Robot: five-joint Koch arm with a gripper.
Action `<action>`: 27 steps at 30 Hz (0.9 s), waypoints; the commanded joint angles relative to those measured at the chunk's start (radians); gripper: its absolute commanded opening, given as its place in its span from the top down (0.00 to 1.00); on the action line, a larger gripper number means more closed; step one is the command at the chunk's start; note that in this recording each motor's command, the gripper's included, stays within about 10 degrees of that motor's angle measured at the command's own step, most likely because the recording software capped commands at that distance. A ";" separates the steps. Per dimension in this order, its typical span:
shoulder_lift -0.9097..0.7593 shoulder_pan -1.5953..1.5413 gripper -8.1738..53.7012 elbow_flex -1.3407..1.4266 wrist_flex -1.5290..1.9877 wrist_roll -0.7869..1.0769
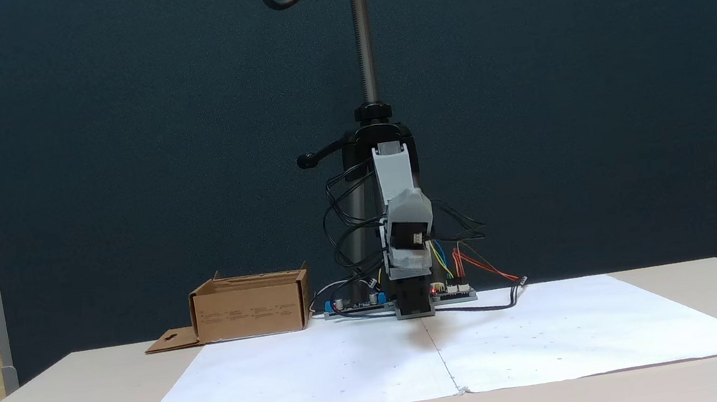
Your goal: Grasp a green dice and put it in the bin.
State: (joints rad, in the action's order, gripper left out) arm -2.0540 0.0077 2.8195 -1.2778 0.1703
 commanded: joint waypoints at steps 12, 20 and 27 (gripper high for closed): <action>-0.130 0.000 0.08 0.160 -0.307 -0.109; -0.222 -0.005 0.08 0.288 -0.308 -0.109; -0.298 -0.005 0.08 0.310 -0.305 -0.107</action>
State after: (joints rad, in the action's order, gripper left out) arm -2.2534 0.0000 3.0634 -1.5048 0.1181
